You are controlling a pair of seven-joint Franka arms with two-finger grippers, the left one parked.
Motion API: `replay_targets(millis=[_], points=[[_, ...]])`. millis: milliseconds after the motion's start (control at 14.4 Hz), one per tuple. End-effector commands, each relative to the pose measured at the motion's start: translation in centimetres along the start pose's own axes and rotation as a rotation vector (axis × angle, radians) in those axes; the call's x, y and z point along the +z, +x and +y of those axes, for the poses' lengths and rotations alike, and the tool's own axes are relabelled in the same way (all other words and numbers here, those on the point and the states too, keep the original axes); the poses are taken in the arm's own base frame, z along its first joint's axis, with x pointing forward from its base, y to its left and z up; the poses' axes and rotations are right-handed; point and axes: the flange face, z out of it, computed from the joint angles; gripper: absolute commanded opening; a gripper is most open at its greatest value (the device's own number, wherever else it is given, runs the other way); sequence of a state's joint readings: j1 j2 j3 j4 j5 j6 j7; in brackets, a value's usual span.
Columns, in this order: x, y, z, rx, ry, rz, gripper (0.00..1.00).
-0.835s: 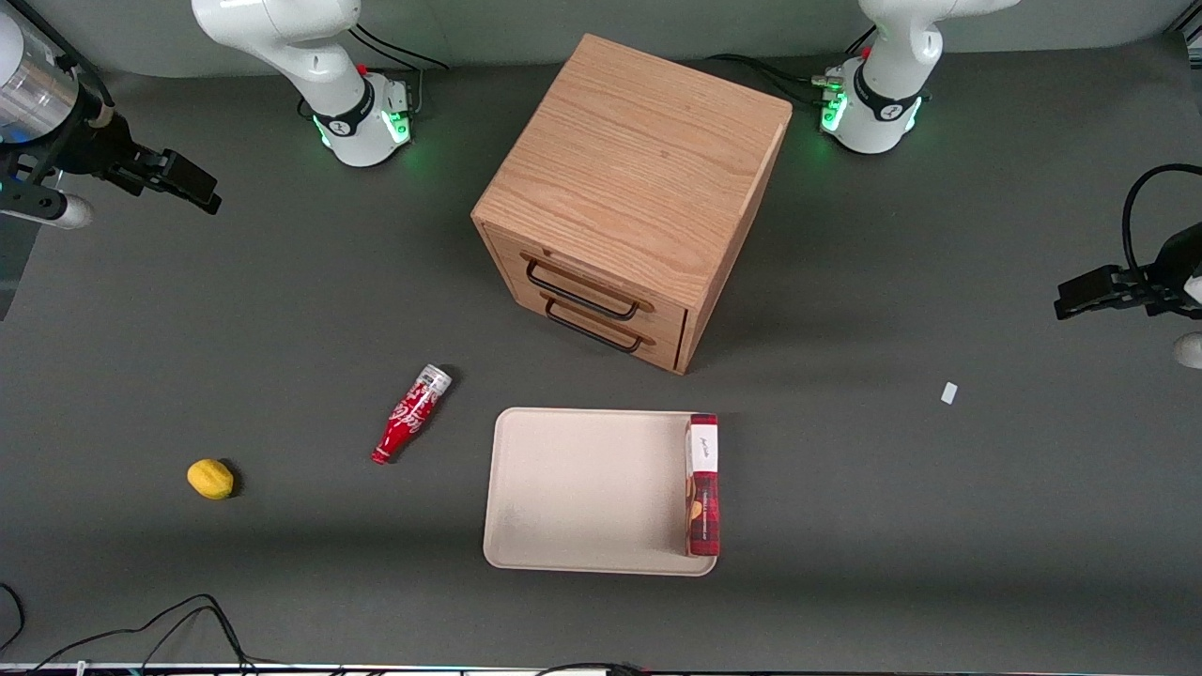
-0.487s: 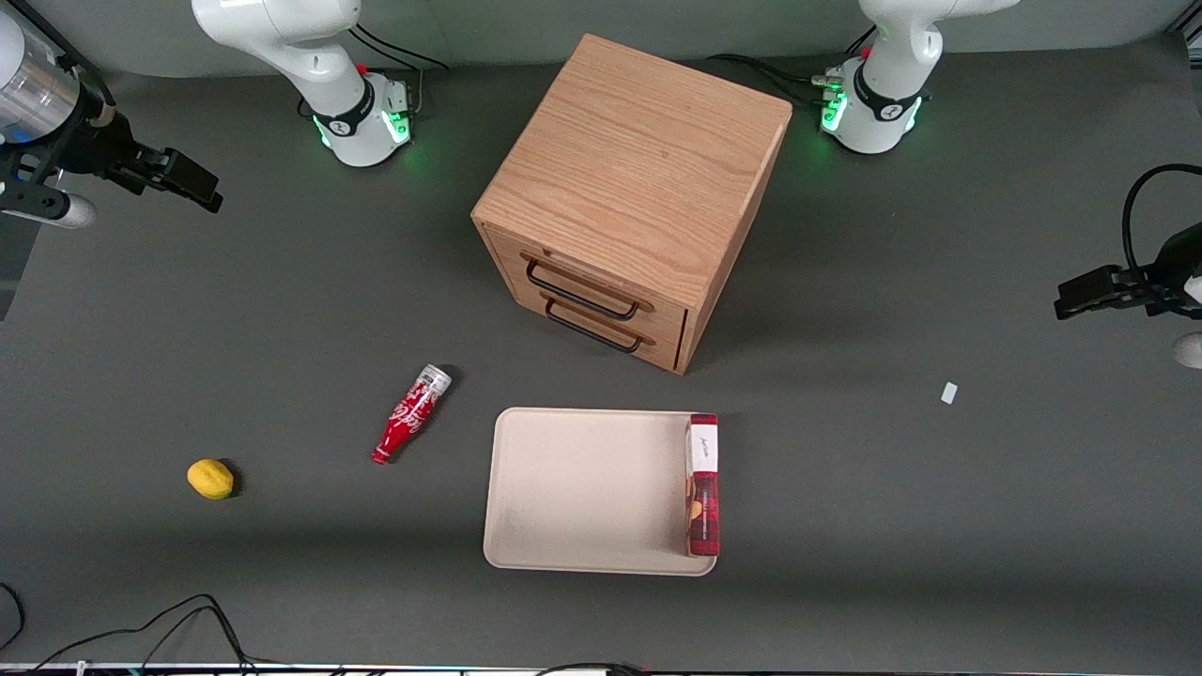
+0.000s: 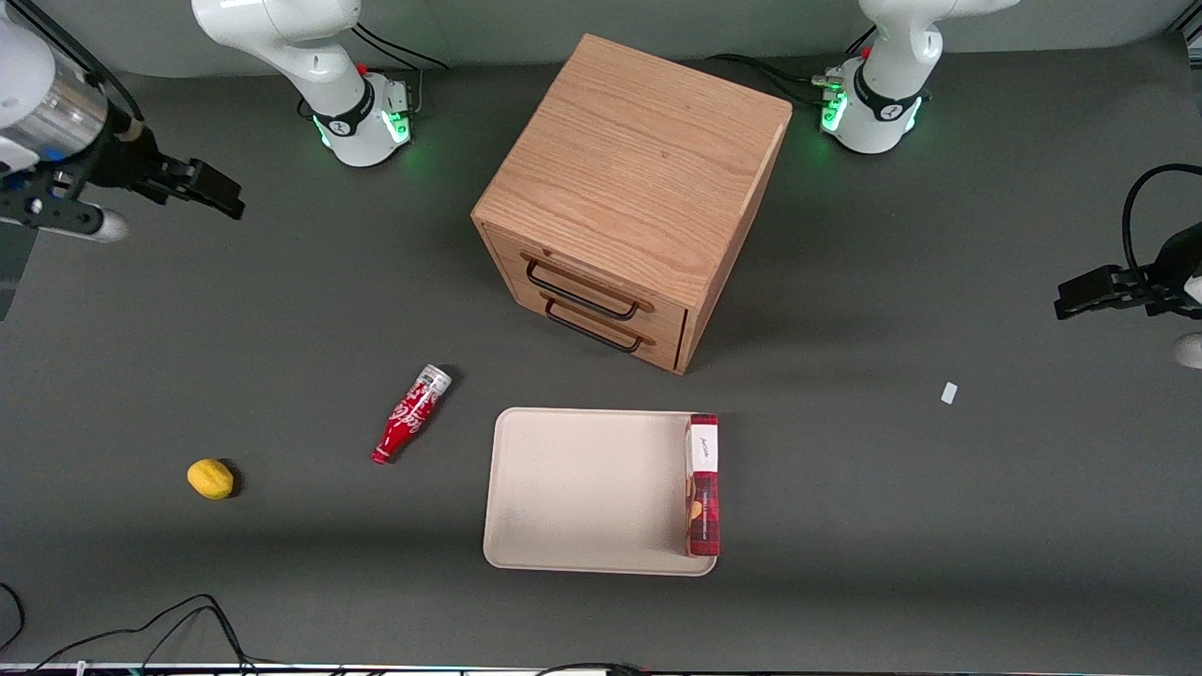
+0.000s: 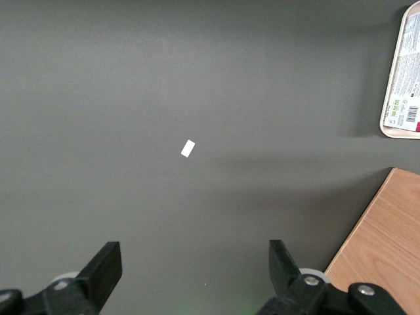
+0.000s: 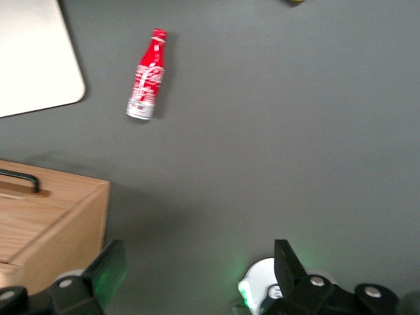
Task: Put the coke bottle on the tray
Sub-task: 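Move the right gripper toward the red Coca-Cola bottle lying on the table, then lower the open right gripper around the bottle's body and close it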
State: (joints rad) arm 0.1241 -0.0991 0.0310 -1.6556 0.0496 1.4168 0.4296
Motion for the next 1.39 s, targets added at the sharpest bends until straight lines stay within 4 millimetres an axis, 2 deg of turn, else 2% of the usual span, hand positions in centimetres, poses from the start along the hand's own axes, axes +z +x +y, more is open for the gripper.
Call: replay_targets(millis=[0,139,209,348,417,626,835,1183,1322], points=[[2.9,4.4,-3.5,0.140,0.076,-0.057,1.00],[7.7,6.3,-8.1,0.221,0.065,-0.074,1.00],[10.7,8.0,-9.4,0.289,0.054,-0.086,1.00],[17.9,11.0,-11.7,0.396,0.036,-0.120,1.00],[20.6,12.1,-12.5,0.438,0.034,-0.126,1.00],[27.0,13.5,-14.3,0.488,0.014,-0.092,1.00],[31.7,13.7,-15.4,0.507,0.021,-0.037,1.00],[36.4,14.0,-15.9,0.518,0.046,0.002,1.00],[37.8,13.9,-15.5,0.504,0.014,0.025,1.00]])
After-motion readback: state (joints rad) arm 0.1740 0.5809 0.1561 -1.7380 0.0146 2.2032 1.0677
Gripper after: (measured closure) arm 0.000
